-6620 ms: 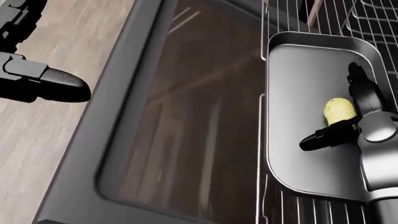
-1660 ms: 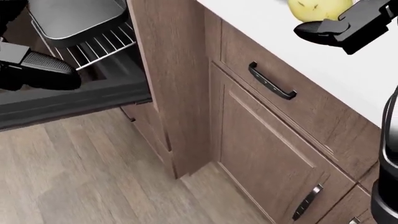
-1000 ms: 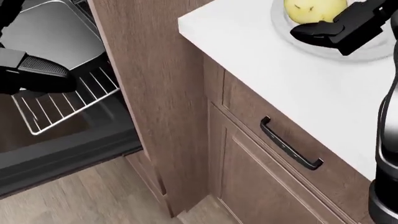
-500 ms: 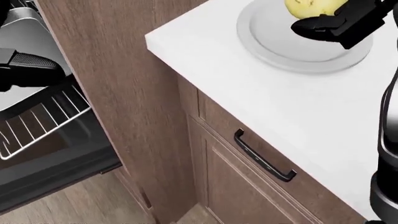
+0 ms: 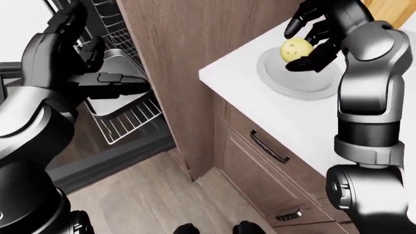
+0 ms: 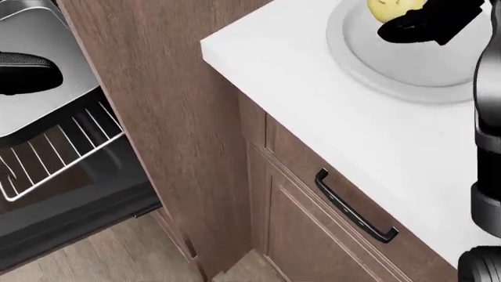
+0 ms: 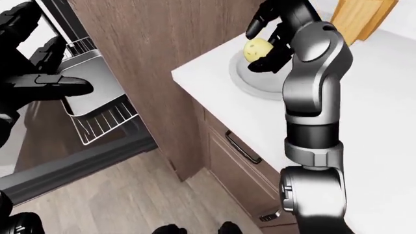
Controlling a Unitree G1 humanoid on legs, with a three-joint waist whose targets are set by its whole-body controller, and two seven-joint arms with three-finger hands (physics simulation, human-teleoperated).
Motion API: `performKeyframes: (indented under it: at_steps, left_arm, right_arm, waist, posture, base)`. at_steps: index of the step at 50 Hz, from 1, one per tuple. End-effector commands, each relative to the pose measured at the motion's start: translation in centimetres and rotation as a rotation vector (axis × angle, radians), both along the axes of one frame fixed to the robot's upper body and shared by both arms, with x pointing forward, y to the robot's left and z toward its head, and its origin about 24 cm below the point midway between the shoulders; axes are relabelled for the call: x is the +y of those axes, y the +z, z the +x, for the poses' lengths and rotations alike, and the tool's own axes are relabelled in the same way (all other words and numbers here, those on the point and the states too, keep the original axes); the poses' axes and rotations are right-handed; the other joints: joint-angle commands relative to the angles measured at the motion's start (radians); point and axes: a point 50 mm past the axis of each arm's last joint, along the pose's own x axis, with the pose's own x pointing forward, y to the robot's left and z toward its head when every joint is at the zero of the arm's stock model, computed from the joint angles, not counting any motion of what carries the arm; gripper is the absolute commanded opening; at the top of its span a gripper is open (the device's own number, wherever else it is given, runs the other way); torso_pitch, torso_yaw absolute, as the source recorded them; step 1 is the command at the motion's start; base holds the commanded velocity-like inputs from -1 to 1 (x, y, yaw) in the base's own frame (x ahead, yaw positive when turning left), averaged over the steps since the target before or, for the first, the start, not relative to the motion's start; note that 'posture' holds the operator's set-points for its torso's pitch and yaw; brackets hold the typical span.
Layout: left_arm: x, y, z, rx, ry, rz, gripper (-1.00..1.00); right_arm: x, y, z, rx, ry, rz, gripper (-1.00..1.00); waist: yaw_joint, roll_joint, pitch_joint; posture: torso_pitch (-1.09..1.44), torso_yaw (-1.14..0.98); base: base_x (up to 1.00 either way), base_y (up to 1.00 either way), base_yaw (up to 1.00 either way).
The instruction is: Pick the potato from the oven and place it on the plate on the counter.
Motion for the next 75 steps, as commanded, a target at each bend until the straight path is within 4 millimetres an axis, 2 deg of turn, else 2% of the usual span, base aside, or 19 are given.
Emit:
performKeyframes:
  at_steps: [1,7,19,20,21,22,24,27,37,53,58,64,73,74,75]
  left_arm:
    - [0.1,1.4,-0.7,-0.086,0.006,0.005,1.00]
    - [0.1,1.4,-0.8,-0.092,0.014,0.026,1.00]
    - [0.0,1.6,-0.8,-0.097,0.010,0.026,1.00]
    - [0.0,1.7,-0.9,-0.097,0.009,0.025,1.00]
    - [0.0,1.6,-0.9,-0.097,0.009,0.025,1.00]
    - [0.0,1.6,-0.9,-0.097,0.009,0.024,1.00]
    - [0.0,1.6,-0.8,-0.097,0.010,0.024,1.00]
    - [0.0,1.6,-0.7,-0.097,0.009,0.024,1.00]
    - [0.0,1.4,-0.8,-0.095,0.009,0.023,1.00]
    - [0.1,1.1,-0.4,-0.093,0.006,0.023,1.00]
    - [0.2,1.0,-0.4,-0.092,0.007,0.021,1.00]
    - [0.3,1.1,-0.5,-0.092,0.008,0.021,1.00]
    - [0.2,1.1,-0.6,-0.096,0.005,0.022,1.00]
    - [0.2,1.1,-0.6,-0.096,0.006,0.022,1.00]
    - [0.2,1.1,-0.6,-0.095,0.006,0.023,1.00]
  right_arm:
    - [-0.3,2.3,-1.1,-0.100,-0.030,-0.029,-1.00]
    - [-0.9,1.9,-0.9,-0.071,-0.057,-0.039,-1.00]
    - [-1.5,1.1,-0.6,-0.014,-0.085,-0.051,-1.00]
    - [-1.7,0.9,-0.4,-0.012,-0.087,-0.052,-0.87]
    - [-1.8,0.9,-0.3,-0.013,-0.091,-0.051,-0.87]
    - [-1.8,0.7,-0.3,-0.009,-0.093,-0.052,-0.68]
    - [-1.9,0.5,-0.1,-0.007,-0.096,-0.051,-0.59]
    - [-1.9,0.3,0.3,0.002,-0.098,-0.051,-0.69]
    - [-2.0,-0.6,1.6,0.035,-0.119,-0.064,-0.76]
    - [-1.9,-0.2,4.2,0.051,-0.158,-0.090,-0.71]
    - [-1.7,-0.9,4.7,0.068,-0.163,-0.096,-0.66]
    - [-1.8,-1.0,4.8,0.074,-0.166,-0.106,-0.53]
    - [-2.4,-1.0,4.4,0.082,-0.176,-0.123,-0.06]
    - [-2.4,-1.1,4.4,0.084,-0.176,-0.123,0.10]
    - [-2.5,-1.2,4.4,0.088,-0.175,-0.123,0.14]
  waist:
    - [-0.002,0.001,-0.040]
    - [0.001,0.003,-0.034]
    - [0.003,0.003,-0.042]
    - [0.004,0.003,-0.043]
    - [0.004,0.003,-0.043]
    - [0.004,0.003,-0.044]
    - [0.004,0.003,-0.047]
    - [0.005,0.003,-0.051]
    - [0.004,0.007,-0.057]
    - [-0.001,0.009,-0.048]
    - [0.000,0.008,-0.044]
    - [0.001,0.007,-0.037]
    - [0.003,0.004,-0.031]
    - [0.003,0.004,-0.031]
    - [0.003,0.004,-0.030]
  posture:
    - [1.10,0.00]
    - [1.10,0.00]
    - [1.10,0.00]
    - [1.10,0.00]
    - [1.10,0.00]
    - [1.10,0.00]
    - [1.10,0.00]
    - [1.10,0.00]
    - [1.10,0.00]
    - [1.10,0.00]
    - [1.10,0.00]
    - [1.10,0.00]
    - [1.10,0.00]
    - [1.10,0.00]
    - [1.10,0.00]
  base:
    - [0.00,0.00,0.00]
    - [0.00,0.00,0.00]
    - [0.00,0.00,0.00]
    - [0.00,0.00,0.00]
    - [0.00,0.00,0.00]
    - [0.00,0.00,0.00]
    - [0.00,0.00,0.00]
    - [0.00,0.00,0.00]
    - [0.00,0.00,0.00]
    - [0.00,0.00,0.00]
    - [0.00,0.00,0.00]
    - [0.00,0.00,0.00]
    - [0.00,0.00,0.00]
    - [0.00,0.00,0.00]
    - [0.00,0.00,0.00]
